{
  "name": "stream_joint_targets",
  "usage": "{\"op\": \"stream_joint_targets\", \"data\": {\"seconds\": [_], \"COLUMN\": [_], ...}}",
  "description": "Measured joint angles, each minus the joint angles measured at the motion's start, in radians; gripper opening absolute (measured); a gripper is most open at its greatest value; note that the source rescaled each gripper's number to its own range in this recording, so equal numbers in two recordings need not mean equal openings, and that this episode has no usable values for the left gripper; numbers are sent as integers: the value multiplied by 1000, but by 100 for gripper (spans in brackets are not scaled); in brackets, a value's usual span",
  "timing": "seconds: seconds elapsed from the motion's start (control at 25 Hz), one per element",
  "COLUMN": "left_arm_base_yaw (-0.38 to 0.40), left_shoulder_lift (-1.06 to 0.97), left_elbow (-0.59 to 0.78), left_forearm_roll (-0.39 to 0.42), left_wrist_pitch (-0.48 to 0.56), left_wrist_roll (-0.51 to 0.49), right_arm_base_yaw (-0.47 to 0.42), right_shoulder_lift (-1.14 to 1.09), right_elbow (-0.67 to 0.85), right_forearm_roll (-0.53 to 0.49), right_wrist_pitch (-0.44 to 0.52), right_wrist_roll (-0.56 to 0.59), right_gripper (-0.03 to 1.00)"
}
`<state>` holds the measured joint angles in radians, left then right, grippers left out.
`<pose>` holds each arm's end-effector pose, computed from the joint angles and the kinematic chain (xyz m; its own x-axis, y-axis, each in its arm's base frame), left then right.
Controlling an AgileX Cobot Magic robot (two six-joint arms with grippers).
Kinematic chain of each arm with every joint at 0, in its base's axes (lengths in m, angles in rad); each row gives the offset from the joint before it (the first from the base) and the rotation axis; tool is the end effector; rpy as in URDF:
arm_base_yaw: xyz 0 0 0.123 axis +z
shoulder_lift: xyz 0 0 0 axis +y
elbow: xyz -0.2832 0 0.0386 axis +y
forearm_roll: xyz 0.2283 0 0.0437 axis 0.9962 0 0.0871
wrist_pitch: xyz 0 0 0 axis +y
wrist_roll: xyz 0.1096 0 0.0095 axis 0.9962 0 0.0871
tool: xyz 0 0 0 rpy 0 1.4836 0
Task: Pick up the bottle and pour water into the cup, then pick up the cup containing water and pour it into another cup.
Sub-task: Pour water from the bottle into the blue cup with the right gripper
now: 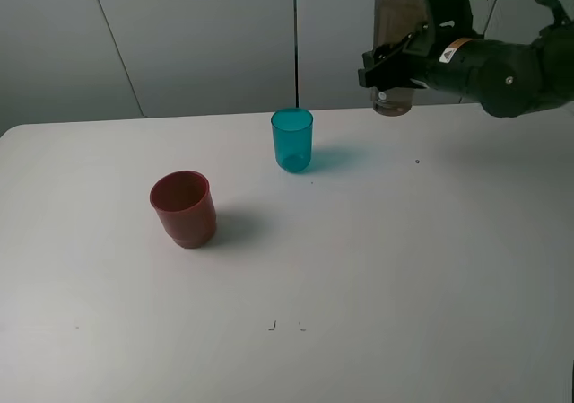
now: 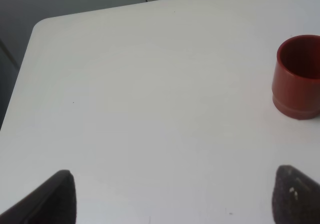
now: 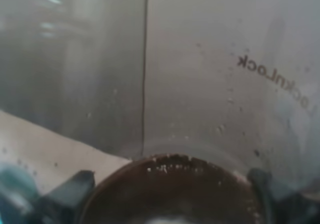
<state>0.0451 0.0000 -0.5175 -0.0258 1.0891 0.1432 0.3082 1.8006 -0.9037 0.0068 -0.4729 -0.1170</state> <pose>-0.0090 -0.0029 0.2612 -0.4643 0.1100 -0.8788 0.0362 0.9938 0.1053 0.3646 0.1157 0.2024 -0.2797 -0.2052 -0.9379 -0.3336 0.9368 -0.1055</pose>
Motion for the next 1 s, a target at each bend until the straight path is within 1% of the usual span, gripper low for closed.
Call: {"op": "stream_joint_targets", "data": {"seconds": [0.16,0.32,0.44,0.52,0.6,0.76,0.84,0.92,1.0], "left_arm_base_yaw": [0,0,0,0,0,0,0,0,0], "left_shoulder_lift": [0,0,0,0,0,0,0,0,0], "left_elbow": [0,0,0,0,0,0,0,0,0], "left_forearm_roll": [0,0,0,0,0,0,0,0,0], "left_wrist_pitch": [0,0,0,0,0,0,0,0,0], "left_wrist_roll": [0,0,0,0,0,0,0,0,0], "right_arm_base_yaw": [0,0,0,0,0,0,-2,-2,-2], "right_shoulder_lift": [87,169,229,269,303,364,389,408,415], "right_elbow": [-111,-203,-266,-311,-353,-437,-477,-501,-512], "right_forearm_roll": [-74,-99,-172,-239,-278,-307,-353,-395,-415], "right_wrist_pitch": [44,53,53,53,53,53,53,53,53], "right_wrist_roll": [11,25,25,20,-6,-90,-119,-139,-166], "right_gripper": [2,2,2,2,2,2,2,2,2]}}
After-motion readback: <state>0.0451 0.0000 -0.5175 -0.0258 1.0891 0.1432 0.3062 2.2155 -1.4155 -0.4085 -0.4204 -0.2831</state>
